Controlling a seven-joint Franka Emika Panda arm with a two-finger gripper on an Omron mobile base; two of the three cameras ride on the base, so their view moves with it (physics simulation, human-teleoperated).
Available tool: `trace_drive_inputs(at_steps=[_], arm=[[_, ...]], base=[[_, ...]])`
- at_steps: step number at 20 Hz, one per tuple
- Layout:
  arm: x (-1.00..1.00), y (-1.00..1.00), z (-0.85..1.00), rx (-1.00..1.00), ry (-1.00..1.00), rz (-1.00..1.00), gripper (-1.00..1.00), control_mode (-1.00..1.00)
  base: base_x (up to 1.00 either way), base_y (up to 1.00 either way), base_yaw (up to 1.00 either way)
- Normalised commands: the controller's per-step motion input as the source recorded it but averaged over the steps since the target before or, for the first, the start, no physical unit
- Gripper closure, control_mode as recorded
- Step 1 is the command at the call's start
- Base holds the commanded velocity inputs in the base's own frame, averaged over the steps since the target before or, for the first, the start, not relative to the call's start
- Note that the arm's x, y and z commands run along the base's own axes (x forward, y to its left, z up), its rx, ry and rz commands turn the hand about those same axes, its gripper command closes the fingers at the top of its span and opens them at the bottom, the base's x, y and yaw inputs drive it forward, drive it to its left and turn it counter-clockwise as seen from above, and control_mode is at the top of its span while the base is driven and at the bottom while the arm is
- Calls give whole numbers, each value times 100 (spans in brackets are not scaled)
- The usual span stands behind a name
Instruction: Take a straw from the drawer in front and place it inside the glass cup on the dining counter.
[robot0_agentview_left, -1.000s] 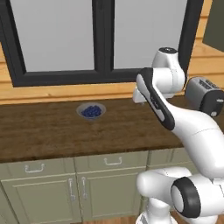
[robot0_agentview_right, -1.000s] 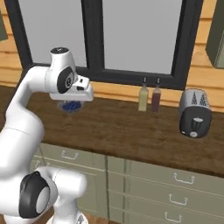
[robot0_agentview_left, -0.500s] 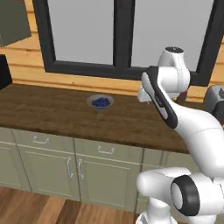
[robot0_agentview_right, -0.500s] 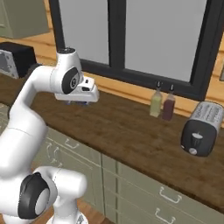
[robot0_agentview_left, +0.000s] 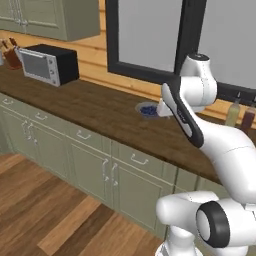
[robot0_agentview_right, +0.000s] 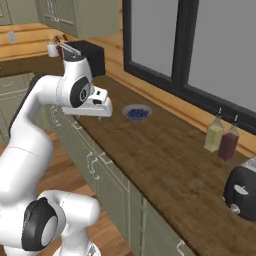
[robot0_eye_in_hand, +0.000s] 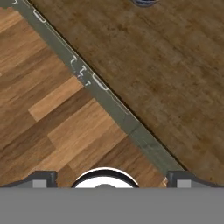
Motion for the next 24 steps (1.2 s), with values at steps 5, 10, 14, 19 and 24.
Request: trace_drive_inputs(at_steps=[5,10,14,19,24], arm=[[0,0,0,0,0,0,-100,100],[0,0,0,0,0,0,-100,100],[9,-17,0,2,0,16,-100,-100],[0,32,0,-5,-1,10,-100,-100],[0,82,-12,-23,-3,0,-100,-100]], base=[[0,-68,43],[7,-58,32],[4,-11,7],[0,0,0],[0,0,0]])
